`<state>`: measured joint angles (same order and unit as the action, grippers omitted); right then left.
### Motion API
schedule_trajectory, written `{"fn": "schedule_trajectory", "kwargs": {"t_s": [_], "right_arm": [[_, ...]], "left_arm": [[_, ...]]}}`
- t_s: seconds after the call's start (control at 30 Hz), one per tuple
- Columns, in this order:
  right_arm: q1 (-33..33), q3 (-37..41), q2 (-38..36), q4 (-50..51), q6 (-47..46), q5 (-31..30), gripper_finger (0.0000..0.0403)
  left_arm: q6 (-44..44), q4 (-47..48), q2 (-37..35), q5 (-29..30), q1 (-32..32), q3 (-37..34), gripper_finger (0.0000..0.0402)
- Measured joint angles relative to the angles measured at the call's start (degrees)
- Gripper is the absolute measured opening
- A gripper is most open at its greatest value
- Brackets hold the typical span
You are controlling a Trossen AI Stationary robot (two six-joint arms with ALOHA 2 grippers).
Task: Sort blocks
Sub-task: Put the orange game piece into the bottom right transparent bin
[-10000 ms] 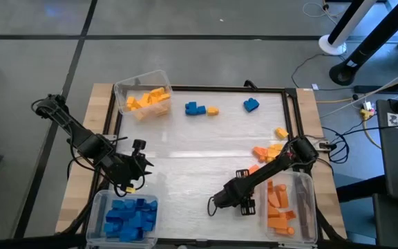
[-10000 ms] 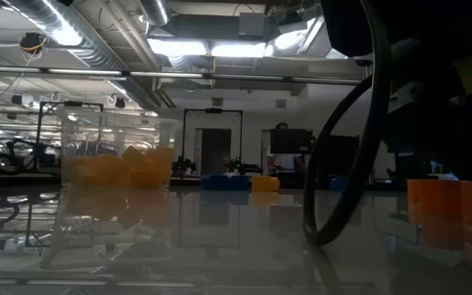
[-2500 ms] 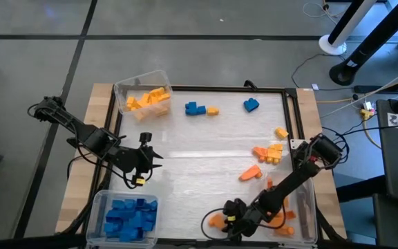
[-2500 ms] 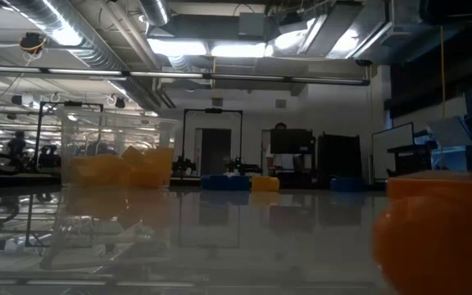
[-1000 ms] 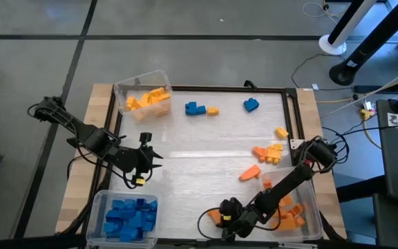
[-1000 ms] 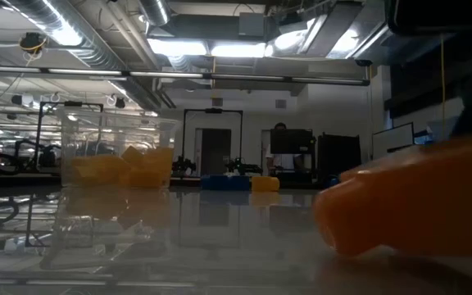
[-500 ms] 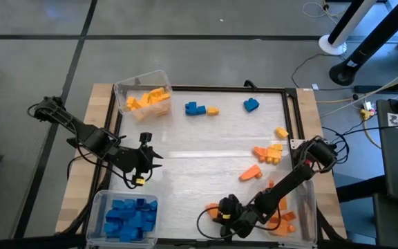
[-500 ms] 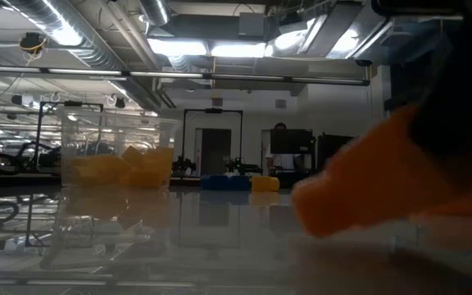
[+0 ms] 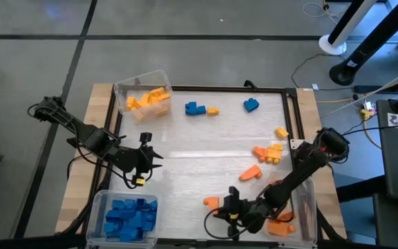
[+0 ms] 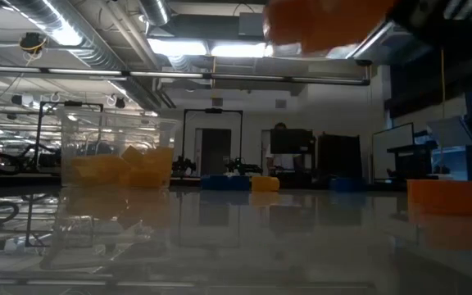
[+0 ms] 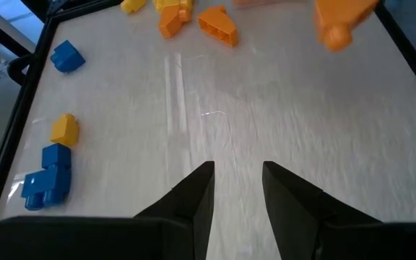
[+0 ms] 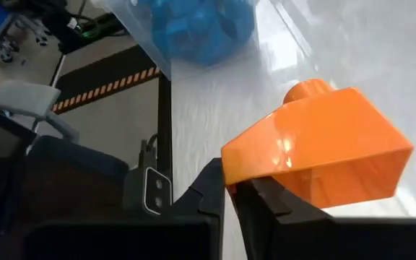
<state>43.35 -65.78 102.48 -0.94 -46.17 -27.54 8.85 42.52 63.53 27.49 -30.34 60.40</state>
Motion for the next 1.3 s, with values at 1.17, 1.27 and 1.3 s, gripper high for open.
{"fn": "schedule_trajectory", "kwargs": {"t_s": [1.17,1.27,1.3], "right_arm": [[19.4,-0.1,-30.7,35.2,-13.0,10.7,0.0028],[21.9,-0.1,-31.3,35.2,-17.1,10.7,0.0028],[22.7,-0.1,-31.6,35.5,-18.5,11.2,0.0028]], "left_arm": [[-7.3,-71.3,37.1,-10.2,11.9,0.0,0.0108],[-6.0,-79.2,41.9,-11.7,13.6,0.3,0.0108],[-5.7,-80.7,43.3,-11.9,14.1,0.5,0.0108]]}}
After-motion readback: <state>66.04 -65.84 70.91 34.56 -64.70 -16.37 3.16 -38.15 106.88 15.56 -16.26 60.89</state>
